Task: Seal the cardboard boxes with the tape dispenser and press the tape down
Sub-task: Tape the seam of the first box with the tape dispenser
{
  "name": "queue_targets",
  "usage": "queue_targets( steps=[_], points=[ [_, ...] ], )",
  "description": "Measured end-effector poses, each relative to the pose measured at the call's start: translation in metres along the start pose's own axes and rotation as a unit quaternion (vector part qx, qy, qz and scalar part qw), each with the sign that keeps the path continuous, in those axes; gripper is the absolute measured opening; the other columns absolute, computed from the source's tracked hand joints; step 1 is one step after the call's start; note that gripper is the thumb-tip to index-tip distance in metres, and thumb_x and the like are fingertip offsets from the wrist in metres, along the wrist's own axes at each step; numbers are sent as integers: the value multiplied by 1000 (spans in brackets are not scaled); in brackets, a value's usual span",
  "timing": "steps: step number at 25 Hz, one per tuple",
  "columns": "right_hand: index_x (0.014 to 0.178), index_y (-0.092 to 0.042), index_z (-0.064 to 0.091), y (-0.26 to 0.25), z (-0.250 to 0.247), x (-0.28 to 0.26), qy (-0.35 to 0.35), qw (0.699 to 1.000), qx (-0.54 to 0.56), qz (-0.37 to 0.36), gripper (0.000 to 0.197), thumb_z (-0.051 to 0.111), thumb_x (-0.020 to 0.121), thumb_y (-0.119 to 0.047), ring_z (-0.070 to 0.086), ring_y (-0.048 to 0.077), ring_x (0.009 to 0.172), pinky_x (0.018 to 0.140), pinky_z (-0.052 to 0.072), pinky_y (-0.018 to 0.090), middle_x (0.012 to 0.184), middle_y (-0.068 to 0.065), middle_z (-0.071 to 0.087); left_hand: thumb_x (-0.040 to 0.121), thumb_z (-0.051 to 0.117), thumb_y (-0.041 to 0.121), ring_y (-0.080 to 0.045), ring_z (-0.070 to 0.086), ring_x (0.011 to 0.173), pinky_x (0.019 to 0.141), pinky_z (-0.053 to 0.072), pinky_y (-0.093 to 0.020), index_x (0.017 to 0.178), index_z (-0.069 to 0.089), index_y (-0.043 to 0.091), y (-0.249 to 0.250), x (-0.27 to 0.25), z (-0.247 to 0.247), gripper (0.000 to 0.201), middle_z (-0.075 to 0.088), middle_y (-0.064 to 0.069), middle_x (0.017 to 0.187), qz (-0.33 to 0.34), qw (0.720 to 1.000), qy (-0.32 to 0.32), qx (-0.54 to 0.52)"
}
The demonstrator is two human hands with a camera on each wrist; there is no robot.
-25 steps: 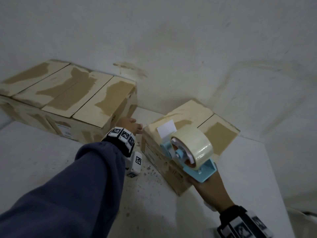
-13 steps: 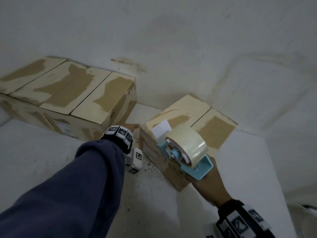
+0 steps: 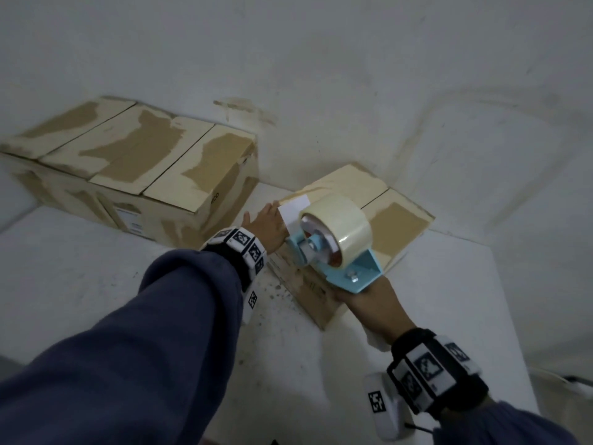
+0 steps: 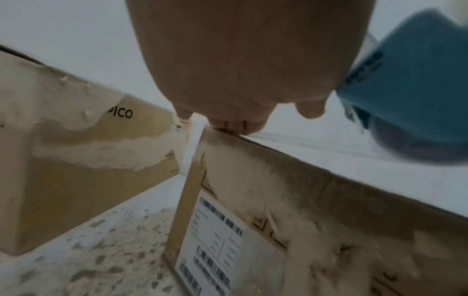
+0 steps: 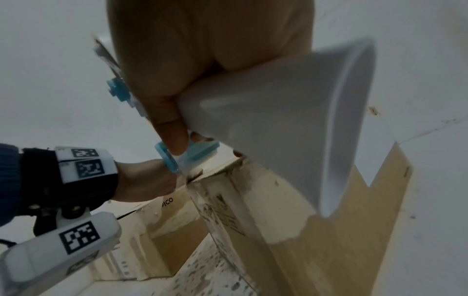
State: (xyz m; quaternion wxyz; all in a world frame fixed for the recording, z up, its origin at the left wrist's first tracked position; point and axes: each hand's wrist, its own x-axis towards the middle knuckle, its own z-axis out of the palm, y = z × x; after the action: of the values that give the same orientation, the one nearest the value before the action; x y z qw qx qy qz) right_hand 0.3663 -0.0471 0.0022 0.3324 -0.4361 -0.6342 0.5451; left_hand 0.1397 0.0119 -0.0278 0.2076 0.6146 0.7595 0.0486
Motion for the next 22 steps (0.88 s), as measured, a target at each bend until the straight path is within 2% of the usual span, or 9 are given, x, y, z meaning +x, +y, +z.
queue_targets(
  steps=[3,6,9,13,16,18,19,21,22],
  points=[
    [94,-7,63,2,-13,-14,1,999,-25,32,32,65,70,14,60,-7,62,51,46,8,77,-9,67,92,35,55,-17,-7,147,115,-2,-53,151,-1,14,1,2,8,80,-8,-1,159,-16,998,-15,59],
    [93,-6,62,12,-31,-35,11,995,-67,70,31,63,68,12,61,6,70,55,47,16,83,1,67,85,35,68,-16,-7,147,116,-3,-53,150,-5,10,5,-1,8,95,-12,-2,159,-19,997,-14,70],
    [92,-3,64,19,-51,-60,15,993,-82,89,28,65,68,11,60,2,64,51,44,11,81,0,67,68,32,84,-17,-7,147,117,-4,-54,150,-5,8,9,-5,7,117,-11,-2,159,-24,997,-10,79],
    [90,3,63,32,-68,-84,15,990,-104,96,24,66,67,10,56,14,66,48,40,13,79,8,67,65,40,86,-19,-9,147,116,-6,-54,149,-10,8,12,-6,6,125,-15,-4,159,-26,994,-18,104],
    [87,0,65,35,-72,-86,10,987,-129,95,22,69,67,6,57,1,57,49,42,12,75,-1,67,64,42,86,-24,-11,147,115,-5,-56,149,-10,7,17,-9,6,127,-14,-8,158,-47,991,-9,125],
    [85,-6,66,36,-73,-83,9,986,-133,97,21,70,67,4,59,-1,60,52,44,14,76,-5,67,69,45,81,-27,-9,147,114,-5,-56,149,-5,6,29,-21,6,120,-10,-13,158,-61,987,33,143],
    [85,-9,66,38,-73,-82,10,987,-126,100,22,71,67,3,60,1,63,54,46,16,78,-5,68,75,48,73,-30,-2,147,115,-1,-55,148,3,5,38,-29,11,110,-2,-15,158,-52,985,70,149],
    [85,-10,66,41,-74,-79,14,988,-116,103,23,71,67,2,62,8,68,57,47,20,80,-4,69,84,56,45,-32,25,139,114,21,-49,139,30,7,58,-46,29,72,27,-17,148,20,980,151,130],
    [85,-9,67,43,-75,-79,14,988,-114,106,22,71,67,2,62,11,66,57,47,23,80,-1,69,85,55,34,-31,36,132,109,30,-45,131,41,10,68,-53,41,53,39,-14,139,65,978,159,118]
  ],
)
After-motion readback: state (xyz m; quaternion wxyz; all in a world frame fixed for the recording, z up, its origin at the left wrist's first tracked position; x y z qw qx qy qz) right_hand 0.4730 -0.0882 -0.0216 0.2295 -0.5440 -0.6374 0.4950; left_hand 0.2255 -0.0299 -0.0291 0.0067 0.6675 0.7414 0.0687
